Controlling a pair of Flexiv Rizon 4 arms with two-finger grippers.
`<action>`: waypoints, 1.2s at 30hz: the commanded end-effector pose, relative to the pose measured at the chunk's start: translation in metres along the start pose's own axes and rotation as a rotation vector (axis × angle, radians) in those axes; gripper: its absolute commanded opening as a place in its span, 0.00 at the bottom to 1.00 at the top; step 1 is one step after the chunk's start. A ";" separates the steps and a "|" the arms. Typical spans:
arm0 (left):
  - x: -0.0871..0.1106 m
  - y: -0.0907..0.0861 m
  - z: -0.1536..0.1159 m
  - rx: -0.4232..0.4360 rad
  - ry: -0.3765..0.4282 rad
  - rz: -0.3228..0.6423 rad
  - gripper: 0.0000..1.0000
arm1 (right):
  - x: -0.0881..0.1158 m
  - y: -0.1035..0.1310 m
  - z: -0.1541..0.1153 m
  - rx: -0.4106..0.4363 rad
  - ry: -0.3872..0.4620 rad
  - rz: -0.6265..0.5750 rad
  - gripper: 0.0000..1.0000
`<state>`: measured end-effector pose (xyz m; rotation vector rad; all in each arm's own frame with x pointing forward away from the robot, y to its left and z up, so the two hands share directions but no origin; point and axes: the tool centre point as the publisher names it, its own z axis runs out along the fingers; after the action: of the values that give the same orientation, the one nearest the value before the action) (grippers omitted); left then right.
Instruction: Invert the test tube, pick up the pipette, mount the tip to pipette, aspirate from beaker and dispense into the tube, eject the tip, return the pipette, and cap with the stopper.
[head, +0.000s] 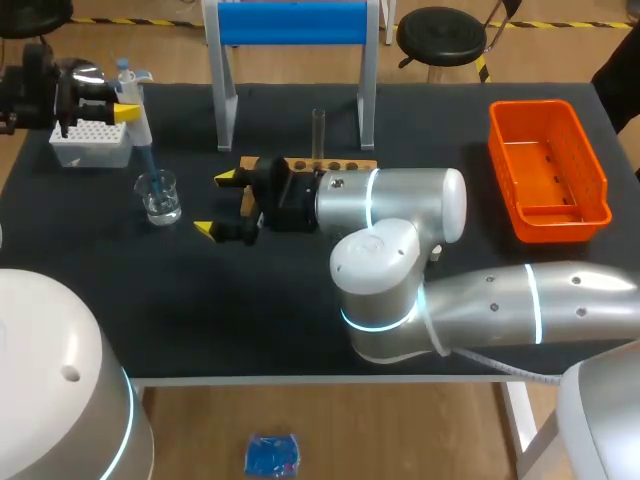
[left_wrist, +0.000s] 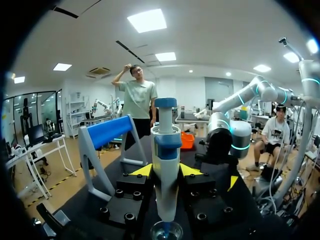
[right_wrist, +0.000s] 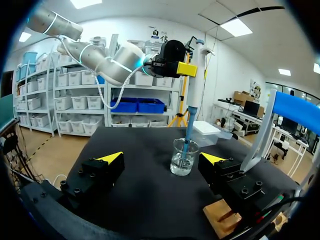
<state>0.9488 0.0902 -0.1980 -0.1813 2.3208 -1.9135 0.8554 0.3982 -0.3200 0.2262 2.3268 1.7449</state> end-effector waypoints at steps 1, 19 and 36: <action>-0.002 0.001 -0.001 0.002 0.008 0.001 0.00 | 0.000 -0.001 0.000 -0.002 0.001 0.000 1.00; -0.002 0.001 -0.001 0.002 0.008 0.001 0.00 | 0.012 0.032 -0.025 0.074 -0.030 -0.027 1.00; -0.002 0.001 -0.001 0.002 0.008 0.001 0.00 | -0.005 0.138 -0.108 0.129 -0.078 -0.210 1.00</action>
<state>0.9490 0.0904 -0.1982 -0.1799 2.3213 -1.9156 0.8237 0.3668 -0.1853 0.1014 2.1256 1.6209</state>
